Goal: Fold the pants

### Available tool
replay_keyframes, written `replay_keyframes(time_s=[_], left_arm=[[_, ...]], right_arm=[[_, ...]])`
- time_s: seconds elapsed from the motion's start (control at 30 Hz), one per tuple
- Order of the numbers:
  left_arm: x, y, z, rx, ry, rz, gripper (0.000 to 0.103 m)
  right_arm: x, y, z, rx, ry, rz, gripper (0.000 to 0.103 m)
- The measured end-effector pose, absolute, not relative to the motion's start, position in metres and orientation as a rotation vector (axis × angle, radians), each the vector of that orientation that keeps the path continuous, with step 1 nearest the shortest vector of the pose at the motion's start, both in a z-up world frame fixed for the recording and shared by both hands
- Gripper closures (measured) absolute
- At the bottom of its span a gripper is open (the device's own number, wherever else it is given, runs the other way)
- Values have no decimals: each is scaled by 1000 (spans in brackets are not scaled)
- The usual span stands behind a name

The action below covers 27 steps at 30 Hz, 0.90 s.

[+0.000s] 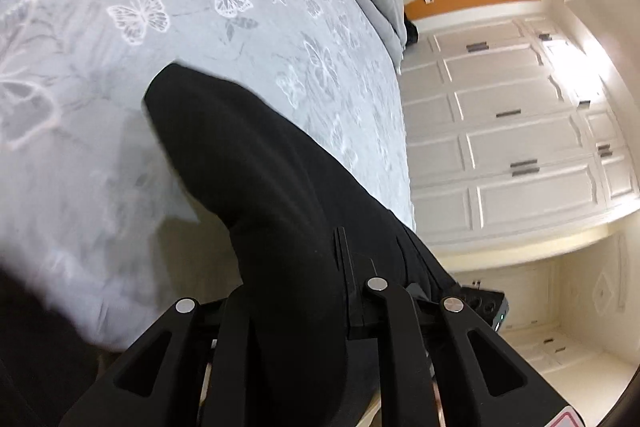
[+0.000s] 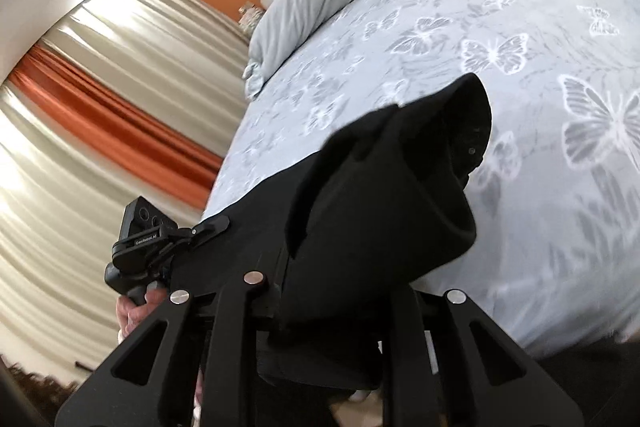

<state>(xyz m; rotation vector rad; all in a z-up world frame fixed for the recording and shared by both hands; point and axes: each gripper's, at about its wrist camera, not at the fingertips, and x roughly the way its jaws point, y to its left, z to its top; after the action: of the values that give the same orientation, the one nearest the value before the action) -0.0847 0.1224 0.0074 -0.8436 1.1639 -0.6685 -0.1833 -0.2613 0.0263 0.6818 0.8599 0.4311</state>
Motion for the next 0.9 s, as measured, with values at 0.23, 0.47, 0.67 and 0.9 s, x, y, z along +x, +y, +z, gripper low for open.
replay_keyframes(time_s=[0.23,0.47,0.67,0.9], left_arm=[[-107,122,83,-736,1088,-730,92],[-55,117,172,-635,839,-795,91],[25,104,236,-523,611,-833,91],[157,80,232,-436,440,-841,89]], right_arm=[[-200,-232,91,575,767,501,85],[-136,-225,171,438,534,547,84],[-42,-231,216,334,319,554,84],[83,-260,190,345,228,516,81]])
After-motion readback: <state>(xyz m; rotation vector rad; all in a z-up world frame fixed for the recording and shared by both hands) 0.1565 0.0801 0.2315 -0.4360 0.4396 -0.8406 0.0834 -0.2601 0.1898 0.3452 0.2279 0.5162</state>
